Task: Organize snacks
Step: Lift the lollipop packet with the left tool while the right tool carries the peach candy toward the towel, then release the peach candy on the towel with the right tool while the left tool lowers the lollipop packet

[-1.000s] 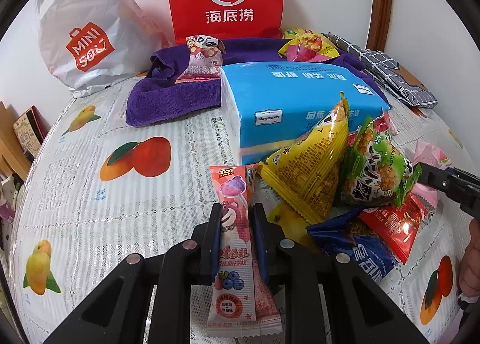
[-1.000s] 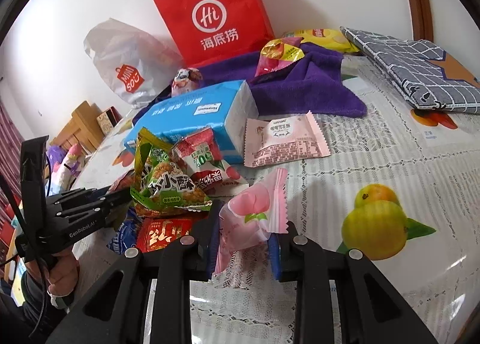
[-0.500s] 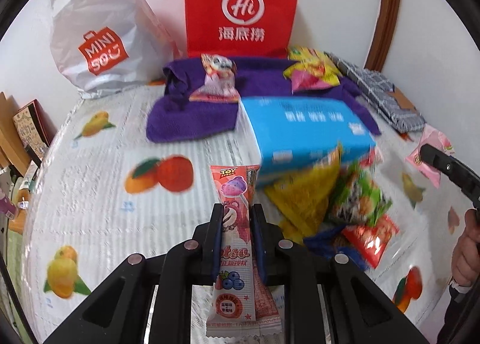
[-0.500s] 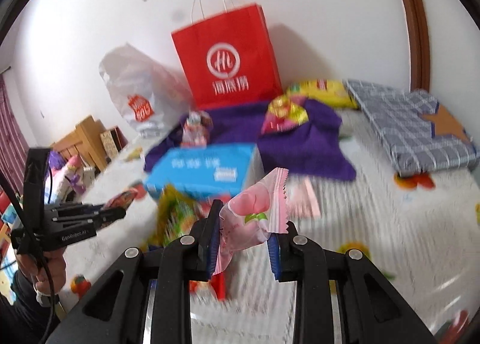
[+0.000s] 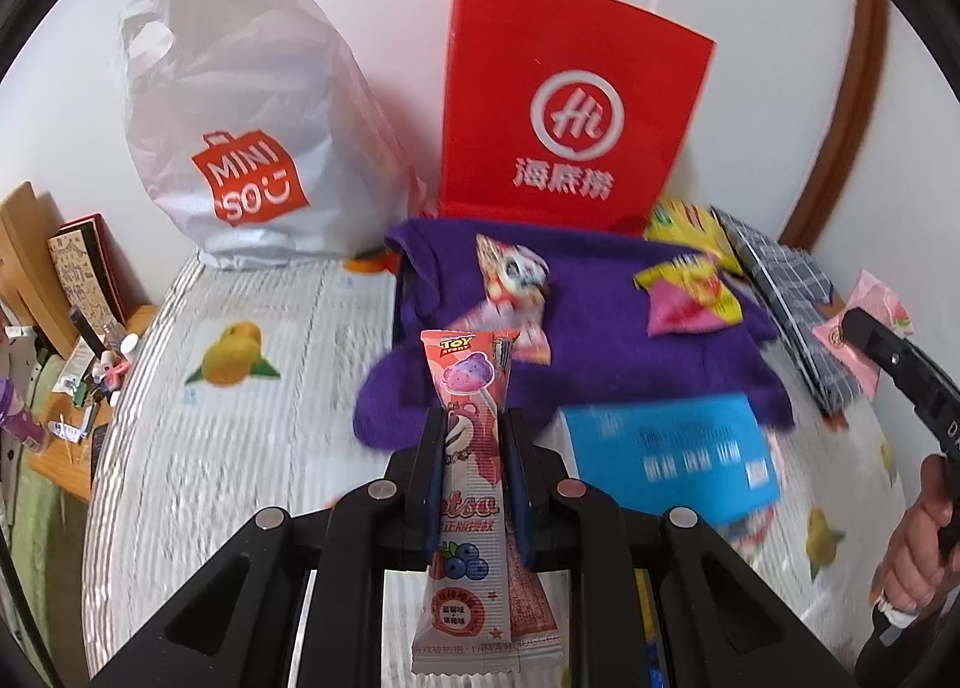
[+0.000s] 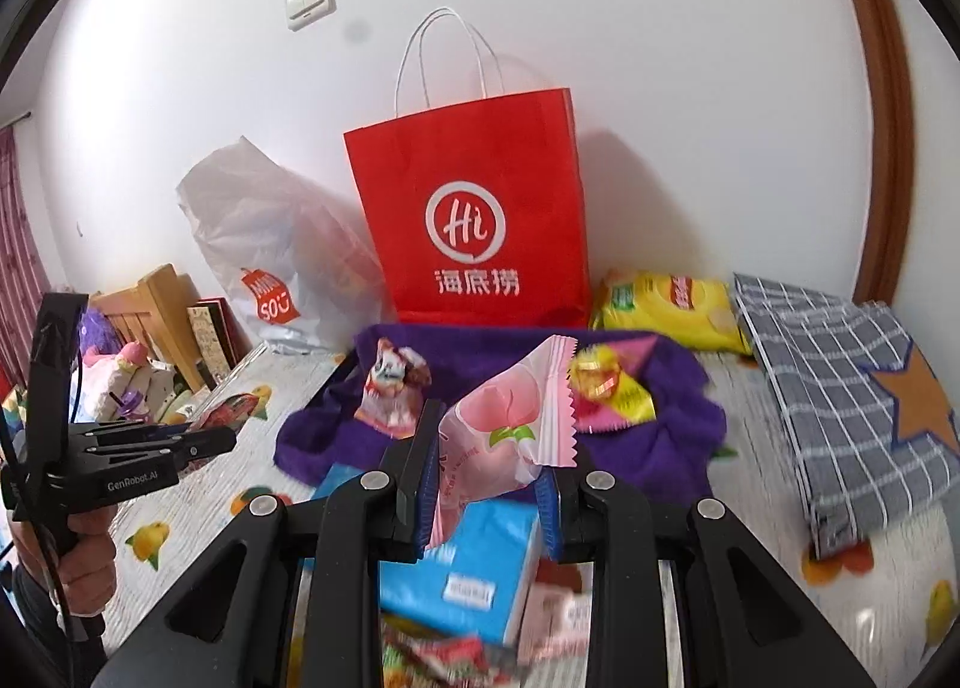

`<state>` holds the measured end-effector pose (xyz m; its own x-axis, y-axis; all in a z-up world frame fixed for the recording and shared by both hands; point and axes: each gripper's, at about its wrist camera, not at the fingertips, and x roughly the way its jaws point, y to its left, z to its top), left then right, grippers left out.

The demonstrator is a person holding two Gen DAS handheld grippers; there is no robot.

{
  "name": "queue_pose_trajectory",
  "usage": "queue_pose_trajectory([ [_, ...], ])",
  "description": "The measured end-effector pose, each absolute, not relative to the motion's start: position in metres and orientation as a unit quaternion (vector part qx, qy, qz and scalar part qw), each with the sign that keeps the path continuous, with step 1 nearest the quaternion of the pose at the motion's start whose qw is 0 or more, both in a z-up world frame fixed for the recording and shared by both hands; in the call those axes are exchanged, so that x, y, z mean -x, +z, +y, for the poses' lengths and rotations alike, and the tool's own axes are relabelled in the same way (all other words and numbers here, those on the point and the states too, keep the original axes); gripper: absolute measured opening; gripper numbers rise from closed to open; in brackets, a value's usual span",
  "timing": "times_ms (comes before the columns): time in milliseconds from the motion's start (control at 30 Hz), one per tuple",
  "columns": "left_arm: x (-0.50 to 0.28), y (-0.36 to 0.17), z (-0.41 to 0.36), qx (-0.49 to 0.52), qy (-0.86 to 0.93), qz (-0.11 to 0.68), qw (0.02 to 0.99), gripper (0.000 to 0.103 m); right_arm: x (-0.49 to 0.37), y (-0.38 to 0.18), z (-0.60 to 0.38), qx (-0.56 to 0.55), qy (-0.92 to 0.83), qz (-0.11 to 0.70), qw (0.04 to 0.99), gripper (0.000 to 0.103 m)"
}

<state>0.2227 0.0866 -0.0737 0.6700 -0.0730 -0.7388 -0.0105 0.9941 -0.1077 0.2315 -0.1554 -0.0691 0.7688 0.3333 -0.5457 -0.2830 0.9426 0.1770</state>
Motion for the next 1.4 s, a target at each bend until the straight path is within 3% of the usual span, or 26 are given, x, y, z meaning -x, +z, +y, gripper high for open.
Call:
queue_pose_trajectory([
  [333, -0.264, -0.082, 0.092, 0.053, -0.011, 0.382, 0.923, 0.018, -0.291, -0.093, -0.15, -0.047, 0.167, 0.326, 0.929, 0.028],
  [600, -0.275, -0.113, 0.104, 0.073, -0.012, 0.415, 0.907, 0.018, -0.327, -0.151, -0.154, -0.063, 0.148, 0.391, 0.906, 0.028],
  [1000, -0.278, -0.126, 0.106, 0.078, -0.008, 0.427, 0.901, 0.018, -0.347, -0.188, -0.154, -0.065, 0.14, 0.451, 0.879, 0.031],
  [1033, -0.278, -0.126, 0.106, 0.079, -0.008, 0.426, 0.901, 0.018, -0.347, -0.188, -0.155, -0.063, 0.138, 0.451, 0.879, 0.032],
  [1100, -0.278, -0.126, 0.106, 0.08, -0.007, 0.427, 0.901, 0.018, -0.343, -0.186, -0.156, -0.059, 0.133, 0.448, 0.882, 0.048],
  [1167, -0.277, -0.127, 0.106, 0.08, -0.006, 0.426, 0.901, 0.018, -0.338, -0.181, -0.158, -0.051, 0.128, 0.438, 0.888, 0.055],
  [1400, -0.287, -0.121, 0.105, 0.083, 0.01, 0.428, 0.9, 0.018, -0.312, -0.152, -0.169, -0.033, 0.112, 0.402, 0.908, 0.056],
])
